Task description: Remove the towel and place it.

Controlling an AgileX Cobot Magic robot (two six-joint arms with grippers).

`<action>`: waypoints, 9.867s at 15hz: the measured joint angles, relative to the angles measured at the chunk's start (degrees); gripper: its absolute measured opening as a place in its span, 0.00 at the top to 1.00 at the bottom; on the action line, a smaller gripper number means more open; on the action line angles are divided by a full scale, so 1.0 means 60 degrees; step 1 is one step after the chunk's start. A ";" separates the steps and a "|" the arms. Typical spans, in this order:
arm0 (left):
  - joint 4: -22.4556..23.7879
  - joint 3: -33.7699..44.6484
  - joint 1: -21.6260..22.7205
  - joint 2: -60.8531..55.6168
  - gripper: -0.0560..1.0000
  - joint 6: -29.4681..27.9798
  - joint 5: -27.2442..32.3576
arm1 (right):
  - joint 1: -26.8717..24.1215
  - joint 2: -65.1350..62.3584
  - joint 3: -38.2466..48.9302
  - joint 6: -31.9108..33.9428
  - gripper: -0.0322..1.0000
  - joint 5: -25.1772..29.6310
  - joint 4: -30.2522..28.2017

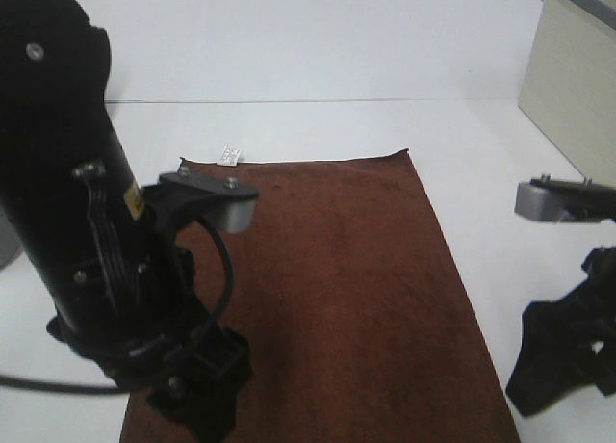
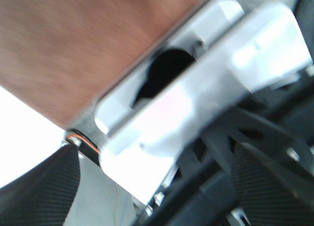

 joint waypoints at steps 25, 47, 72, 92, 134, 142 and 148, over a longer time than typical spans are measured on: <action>-0.0583 -0.5987 0.5777 0.5720 0.02 0.2292 -0.2483 | -0.1318 0.9167 -1.1201 -0.1022 0.16 0.0248 -0.0258; -0.1795 -0.7955 0.5777 0.7687 0.02 0.2540 -0.1786 | -0.1194 1.1115 -1.2872 -0.1022 0.21 -0.0143 0.0716; -0.1929 -0.8050 0.5605 0.8107 0.95 0.3018 -0.2082 | -0.0401 1.1230 -1.2901 -0.0821 0.96 -0.0984 -0.0506; -0.1681 -0.9301 0.5462 0.8365 0.95 0.4565 -0.7162 | -0.0401 1.1077 -1.3426 -0.0964 0.96 -0.6398 -0.1012; -0.1595 -0.9320 0.5042 1.0227 0.45 0.4345 -1.2185 | -0.0468 1.2328 -1.3426 -0.1175 0.48 -0.9072 -0.0248; -0.1480 -0.9320 0.5042 1.0332 0.39 0.4297 -1.2930 | -0.0869 1.2672 -1.3426 -0.1003 0.46 -0.9578 0.0201; -0.1480 -1.0046 0.5042 1.1058 0.39 0.4297 -1.3235 | -0.1022 1.2672 -1.3426 -0.0984 0.46 -0.9578 0.1222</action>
